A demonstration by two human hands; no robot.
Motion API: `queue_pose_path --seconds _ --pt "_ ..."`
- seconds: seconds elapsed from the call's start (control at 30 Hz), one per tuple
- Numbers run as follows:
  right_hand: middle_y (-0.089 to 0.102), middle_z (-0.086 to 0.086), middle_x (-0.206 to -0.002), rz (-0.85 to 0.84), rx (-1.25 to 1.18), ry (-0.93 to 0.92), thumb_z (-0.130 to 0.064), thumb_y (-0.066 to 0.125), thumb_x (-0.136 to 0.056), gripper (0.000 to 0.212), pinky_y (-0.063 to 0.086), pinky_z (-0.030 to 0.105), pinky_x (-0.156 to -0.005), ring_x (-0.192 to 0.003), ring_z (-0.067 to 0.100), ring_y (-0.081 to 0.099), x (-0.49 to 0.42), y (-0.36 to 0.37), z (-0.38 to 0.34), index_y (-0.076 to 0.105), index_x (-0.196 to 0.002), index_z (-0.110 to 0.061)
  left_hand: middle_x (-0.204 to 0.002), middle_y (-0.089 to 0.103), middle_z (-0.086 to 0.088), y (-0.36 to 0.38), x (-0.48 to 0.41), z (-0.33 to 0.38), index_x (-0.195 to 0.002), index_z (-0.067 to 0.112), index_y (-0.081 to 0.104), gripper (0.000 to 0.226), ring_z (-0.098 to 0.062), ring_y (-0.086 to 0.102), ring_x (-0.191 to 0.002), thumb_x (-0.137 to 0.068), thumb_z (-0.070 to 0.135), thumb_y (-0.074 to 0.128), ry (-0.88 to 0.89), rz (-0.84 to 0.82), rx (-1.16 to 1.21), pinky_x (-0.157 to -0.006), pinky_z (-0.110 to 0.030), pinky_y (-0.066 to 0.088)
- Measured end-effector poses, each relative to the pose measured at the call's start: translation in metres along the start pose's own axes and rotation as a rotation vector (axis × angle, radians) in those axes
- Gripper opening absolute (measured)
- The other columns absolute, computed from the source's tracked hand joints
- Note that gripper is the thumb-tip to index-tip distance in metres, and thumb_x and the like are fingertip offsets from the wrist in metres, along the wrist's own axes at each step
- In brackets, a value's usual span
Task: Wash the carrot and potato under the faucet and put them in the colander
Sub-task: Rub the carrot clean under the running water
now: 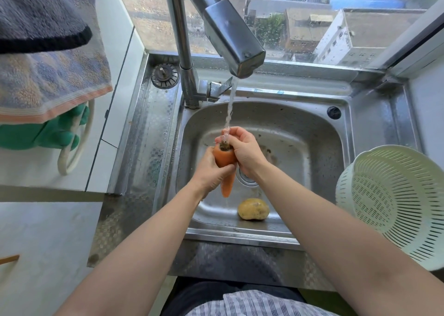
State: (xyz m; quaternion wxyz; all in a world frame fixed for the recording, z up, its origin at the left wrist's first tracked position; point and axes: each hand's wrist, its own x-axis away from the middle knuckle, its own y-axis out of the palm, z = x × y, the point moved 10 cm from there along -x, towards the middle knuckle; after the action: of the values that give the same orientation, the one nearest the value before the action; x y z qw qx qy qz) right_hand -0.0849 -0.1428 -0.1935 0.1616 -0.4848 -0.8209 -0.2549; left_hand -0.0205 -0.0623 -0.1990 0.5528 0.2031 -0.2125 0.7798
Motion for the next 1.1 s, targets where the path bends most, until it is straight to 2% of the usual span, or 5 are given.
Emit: queue_pose_path --seconds 0.17,0.43,0.67,0.87,1.1 --pt "0.069 0.015 -0.110 -0.141 -0.169 0.105 0.003 0.039 -0.092 0.029 0.052 0.042 -0.096 -0.099 0.025 0.065 0.003 0.004 0.012 0.061 -0.107 -0.009 -0.101 0.064 -0.007 -0.002 0.000 0.000 -0.121 0.004 0.049 0.045 -0.013 0.060 -0.091 -0.080 0.000 0.067 -0.040 0.019 0.050 -0.076 -0.025 0.047" --pt "0.068 0.007 -0.092 0.017 0.119 0.006 -0.007 0.055 -0.095 0.014 0.053 0.029 -0.075 -0.081 0.017 0.063 -0.006 -0.010 0.002 0.064 -0.094 -0.018 -0.107 0.065 -0.009 0.010 0.005 0.009 -0.122 0.006 0.051 0.063 -0.012 0.063 -0.093 -0.063 0.021 0.068 -0.020 -0.070 -0.036 -0.077 -0.023 0.047" --pt "0.068 0.020 -0.119 -0.186 0.071 0.164 -0.025 0.044 -0.093 0.031 0.048 0.043 -0.100 -0.112 0.031 0.063 -0.004 0.001 0.024 0.068 -0.110 -0.013 -0.122 0.022 -0.001 0.009 0.009 0.011 -0.092 0.014 0.054 0.031 -0.014 0.049 -0.107 -0.062 0.020 0.063 -0.061 -0.101 0.070 -0.087 -0.028 0.048" --pt "0.064 0.010 -0.082 0.168 -0.083 0.057 -0.014 0.040 -0.101 0.024 0.053 0.039 -0.078 -0.079 0.023 0.061 -0.007 -0.012 0.010 0.060 -0.088 -0.009 -0.103 0.049 0.003 0.013 0.002 0.005 -0.123 0.012 0.026 0.048 -0.001 0.052 -0.090 -0.090 0.019 0.060 -0.029 -0.032 0.087 -0.075 -0.016 0.043" --pt "0.061 0.021 -0.110 -0.055 -0.284 0.167 -0.010 0.039 -0.095 0.031 0.041 0.048 -0.107 -0.106 0.029 0.056 -0.003 -0.006 0.022 0.058 -0.118 -0.001 -0.091 0.051 0.001 0.004 -0.001 0.012 -0.121 0.010 0.032 0.053 -0.007 0.053 -0.079 -0.082 -0.007 0.063 0.029 0.128 0.055 -0.058 -0.005 0.045"
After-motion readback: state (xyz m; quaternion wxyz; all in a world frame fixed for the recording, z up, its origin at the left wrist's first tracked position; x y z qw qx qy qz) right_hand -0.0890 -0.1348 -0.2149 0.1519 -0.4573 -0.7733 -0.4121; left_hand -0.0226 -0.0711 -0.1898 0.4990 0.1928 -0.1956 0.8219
